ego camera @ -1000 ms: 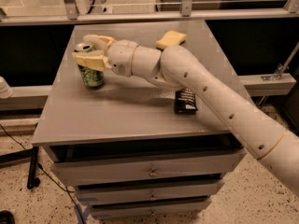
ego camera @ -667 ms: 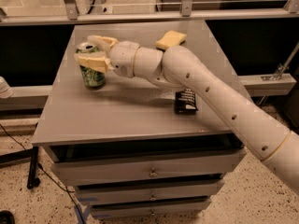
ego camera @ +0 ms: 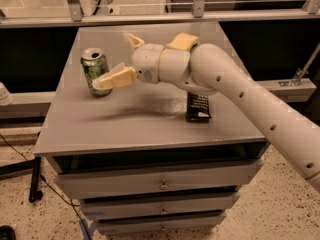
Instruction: Place green can upright
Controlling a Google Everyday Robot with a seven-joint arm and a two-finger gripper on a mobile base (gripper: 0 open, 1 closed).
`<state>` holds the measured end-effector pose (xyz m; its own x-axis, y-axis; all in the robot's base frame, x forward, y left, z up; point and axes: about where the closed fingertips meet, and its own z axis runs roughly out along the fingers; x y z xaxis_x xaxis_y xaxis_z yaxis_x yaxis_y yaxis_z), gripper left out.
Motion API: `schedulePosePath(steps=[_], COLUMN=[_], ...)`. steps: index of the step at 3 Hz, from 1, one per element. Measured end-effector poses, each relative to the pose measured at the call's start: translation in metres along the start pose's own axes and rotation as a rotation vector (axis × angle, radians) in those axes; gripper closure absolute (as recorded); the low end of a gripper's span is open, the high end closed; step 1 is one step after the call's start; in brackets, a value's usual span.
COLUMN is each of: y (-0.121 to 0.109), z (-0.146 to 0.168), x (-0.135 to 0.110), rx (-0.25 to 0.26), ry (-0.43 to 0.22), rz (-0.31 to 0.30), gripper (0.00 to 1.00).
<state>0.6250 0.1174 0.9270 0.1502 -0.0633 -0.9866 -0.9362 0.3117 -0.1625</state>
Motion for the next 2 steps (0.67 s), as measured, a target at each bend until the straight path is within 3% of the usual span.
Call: schedulePosePath(steps=[1, 2], y=[-0.014, -0.002], z=[-0.039, -0.04], x=[-0.003, 0.002], rx=[0.005, -0.043], ry=[0.081, 0.096], rz=[-0.022, -0.02], gripper=[0.0, 0.0])
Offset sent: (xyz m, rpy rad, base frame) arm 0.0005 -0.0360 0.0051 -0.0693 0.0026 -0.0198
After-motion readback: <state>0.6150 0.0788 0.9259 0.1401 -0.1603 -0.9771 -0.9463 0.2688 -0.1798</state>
